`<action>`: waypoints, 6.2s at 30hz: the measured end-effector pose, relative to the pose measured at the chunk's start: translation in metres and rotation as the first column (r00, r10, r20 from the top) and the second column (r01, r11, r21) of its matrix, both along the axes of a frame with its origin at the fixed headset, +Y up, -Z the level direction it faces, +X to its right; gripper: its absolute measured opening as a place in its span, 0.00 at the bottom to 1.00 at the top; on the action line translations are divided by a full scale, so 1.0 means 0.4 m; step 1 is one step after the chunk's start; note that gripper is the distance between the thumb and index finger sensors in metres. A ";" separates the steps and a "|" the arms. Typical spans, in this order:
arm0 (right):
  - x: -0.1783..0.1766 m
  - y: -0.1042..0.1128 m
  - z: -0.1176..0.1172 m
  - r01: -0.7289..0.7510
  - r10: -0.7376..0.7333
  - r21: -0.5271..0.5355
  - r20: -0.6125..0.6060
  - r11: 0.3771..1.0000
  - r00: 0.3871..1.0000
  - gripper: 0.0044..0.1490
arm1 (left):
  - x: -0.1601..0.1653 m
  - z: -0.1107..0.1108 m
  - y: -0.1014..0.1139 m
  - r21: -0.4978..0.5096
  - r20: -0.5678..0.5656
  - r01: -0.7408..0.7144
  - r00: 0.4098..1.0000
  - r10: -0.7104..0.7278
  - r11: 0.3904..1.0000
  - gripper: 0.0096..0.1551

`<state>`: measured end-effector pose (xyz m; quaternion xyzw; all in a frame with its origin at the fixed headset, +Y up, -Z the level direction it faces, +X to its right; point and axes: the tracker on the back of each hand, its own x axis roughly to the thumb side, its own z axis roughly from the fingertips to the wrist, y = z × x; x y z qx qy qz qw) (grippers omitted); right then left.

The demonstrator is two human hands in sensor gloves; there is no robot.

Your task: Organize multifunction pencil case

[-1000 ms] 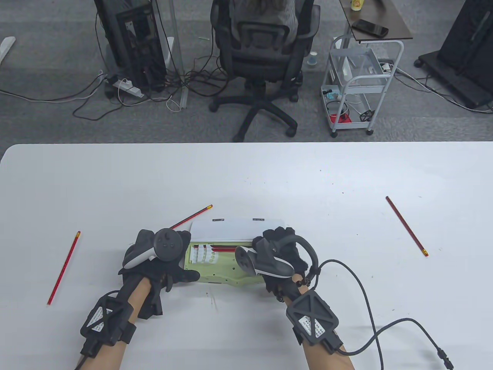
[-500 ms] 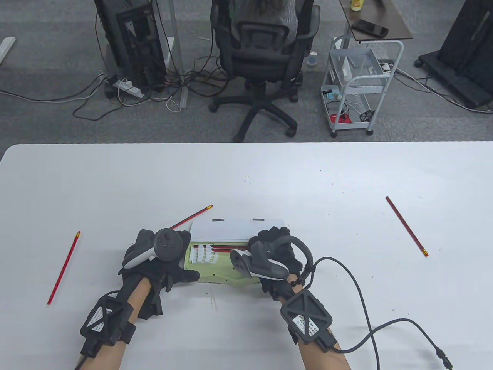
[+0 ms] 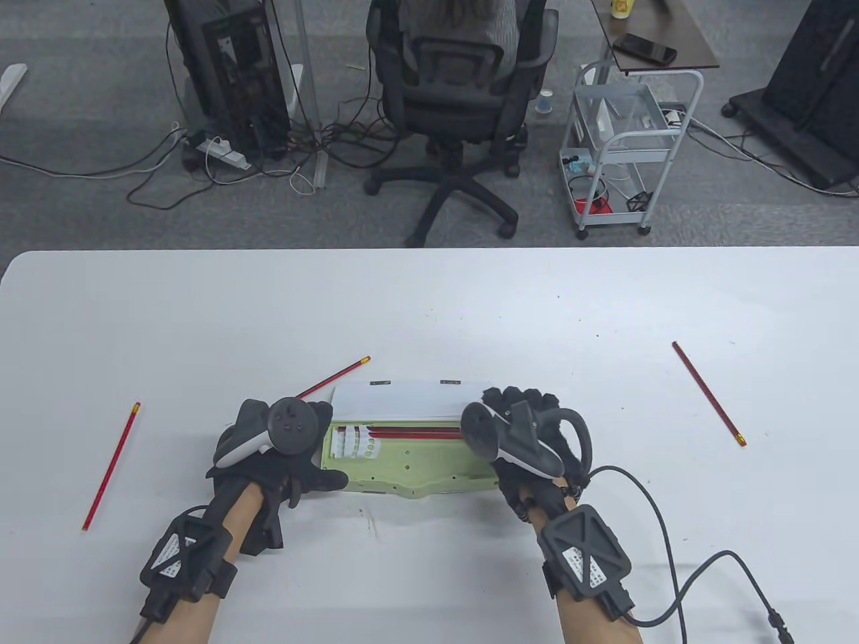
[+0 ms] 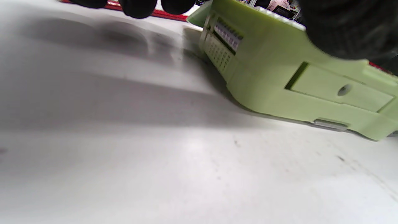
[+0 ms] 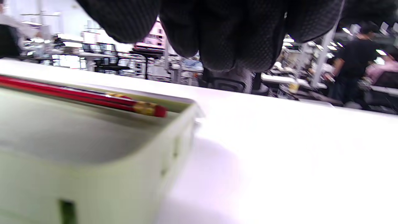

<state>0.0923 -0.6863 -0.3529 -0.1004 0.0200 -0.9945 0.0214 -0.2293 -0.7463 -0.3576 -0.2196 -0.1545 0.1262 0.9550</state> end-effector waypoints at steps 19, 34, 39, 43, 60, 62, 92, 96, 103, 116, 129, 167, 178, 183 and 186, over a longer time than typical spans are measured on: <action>0.002 -0.070 -0.031 -0.037 0.040 -0.048 0.074 0.998 0.996 0.41 | 0.000 0.000 0.001 0.000 0.000 0.001 1.000 -0.001 1.000 0.71; -0.035 -0.077 -0.032 0.021 -0.019 -0.063 0.037 0.998 0.999 0.45 | 0.002 -0.001 0.001 0.001 0.000 0.006 1.000 -0.006 1.000 0.70; -0.046 -0.072 -0.031 -0.029 0.031 -0.056 0.028 0.998 0.999 0.44 | 0.001 0.000 0.001 0.001 0.000 0.005 1.000 -0.005 1.000 0.71; -0.029 -0.075 -0.034 0.036 -0.035 -0.075 0.024 0.997 0.999 0.44 | 0.001 0.000 0.001 0.001 0.000 0.005 1.000 -0.005 1.000 0.71; 0.397 -0.018 -0.079 0.041 -0.023 -0.049 0.320 0.998 0.947 0.43 | 0.002 -0.001 0.001 0.001 -0.002 0.007 1.000 -0.007 1.000 0.71; 0.467 -0.013 -0.083 0.039 -0.017 -0.052 0.373 0.998 0.928 0.43 | 0.002 -0.001 0.001 0.002 -0.003 0.008 1.000 -0.008 1.000 0.71; 0.699 -0.129 -0.205 -0.144 0.234 -0.190 0.639 0.971 0.733 0.29 | 0.002 0.000 0.000 -0.003 -0.007 0.009 1.000 -0.010 1.000 0.71; 0.693 -0.128 -0.213 -0.158 0.252 -0.201 0.645 0.967 0.722 0.27 | 0.001 0.000 0.000 -0.003 -0.007 0.010 1.000 -0.010 1.000 0.71; 0.672 -0.120 -0.222 -0.220 0.319 -0.234 0.616 0.947 0.720 0.24 | 0.001 -0.001 -0.001 -0.002 -0.007 0.010 1.000 -0.010 1.000 0.71; 0.647 -0.076 -0.212 -0.187 0.285 -0.224 0.575 0.956 0.767 0.26 | 0.001 -0.001 -0.001 -0.004 -0.006 0.010 1.000 -0.010 1.000 0.71; 0.431 0.076 -0.131 -0.047 0.046 -0.009 0.401 0.999 0.915 0.26 | 0.001 0.000 -0.003 0.002 -0.006 0.007 1.000 -0.007 1.000 0.71; -0.158 -0.040 0.068 -0.298 0.326 0.143 -0.250 0.944 0.912 0.26 | 0.006 -0.001 0.000 0.002 -0.004 0.028 1.000 -0.028 1.000 0.71; -0.168 -0.052 0.065 -0.330 0.358 0.147 -0.252 0.932 0.899 0.26 | 0.007 -0.001 0.001 0.002 -0.004 0.034 0.999 -0.034 0.999 0.71; -0.171 -0.055 0.065 -0.310 0.346 0.171 -0.256 0.935 0.903 0.26 | 0.007 -0.001 0.001 0.002 -0.004 0.034 0.999 -0.034 0.999 0.71; -0.170 -0.056 0.064 -0.292 0.333 0.182 -0.264 0.939 0.905 0.25 | 0.007 -0.001 0.001 0.002 -0.004 0.034 0.999 -0.034 0.999 0.71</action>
